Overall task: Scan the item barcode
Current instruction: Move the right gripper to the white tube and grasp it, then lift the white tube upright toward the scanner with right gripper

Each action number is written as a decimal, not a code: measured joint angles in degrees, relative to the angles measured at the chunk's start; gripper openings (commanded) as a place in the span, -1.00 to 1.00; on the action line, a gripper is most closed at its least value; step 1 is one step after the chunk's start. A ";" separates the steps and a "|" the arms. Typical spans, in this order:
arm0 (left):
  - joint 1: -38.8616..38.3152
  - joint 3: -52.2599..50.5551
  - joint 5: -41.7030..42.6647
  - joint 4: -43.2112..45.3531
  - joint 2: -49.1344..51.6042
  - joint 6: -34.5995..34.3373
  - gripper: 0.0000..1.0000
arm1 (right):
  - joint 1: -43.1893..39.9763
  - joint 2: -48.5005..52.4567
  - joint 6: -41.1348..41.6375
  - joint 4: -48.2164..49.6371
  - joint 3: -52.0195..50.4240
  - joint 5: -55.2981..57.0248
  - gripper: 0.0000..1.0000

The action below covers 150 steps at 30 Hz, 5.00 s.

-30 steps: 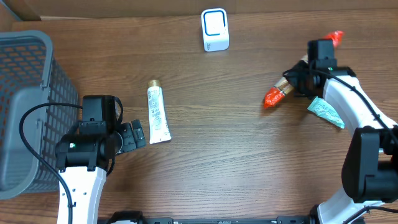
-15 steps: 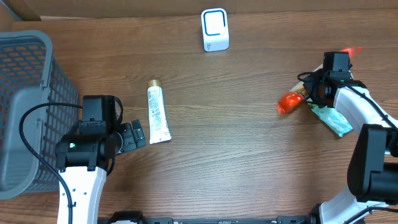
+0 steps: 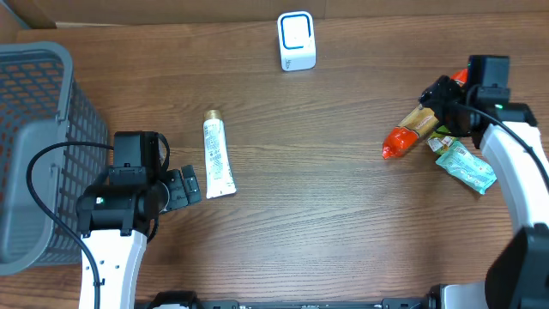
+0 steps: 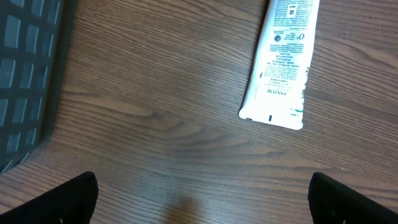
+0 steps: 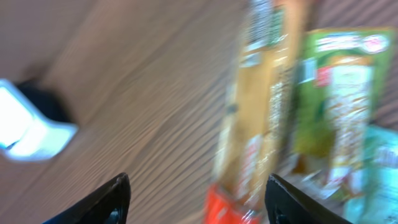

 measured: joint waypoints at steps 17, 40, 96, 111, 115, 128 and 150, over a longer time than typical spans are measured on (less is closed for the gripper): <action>0.00 0.00 0.00 0.00 0.00 0.00 0.99 | 31.95 8.04 -3.06 21.20 1.46 -16.96 0.37; 0.00 0.00 0.00 0.00 0.00 0.00 0.99 | 48.06 35.19 -9.84 20.68 17.86 -18.88 0.17; 0.00 0.00 0.00 0.00 0.00 0.00 0.99 | 35.63 28.79 -14.84 -11.69 19.23 -13.40 0.25; 0.00 0.00 0.00 -0.02 0.00 0.00 0.99 | 35.47 34.10 -11.76 -4.37 19.45 -24.44 -0.93; 0.00 0.00 0.00 0.00 0.00 0.00 0.99 | 34.36 34.27 -14.40 -4.13 19.04 -29.18 -0.93; 0.00 0.00 0.00 0.00 0.00 0.00 0.99 | 26.56 23.85 -25.29 -3.78 18.53 -48.19 -0.93; 0.00 0.00 0.00 -0.02 0.00 0.00 0.99 | 26.10 3.28 -30.53 -4.83 18.53 -51.43 -0.93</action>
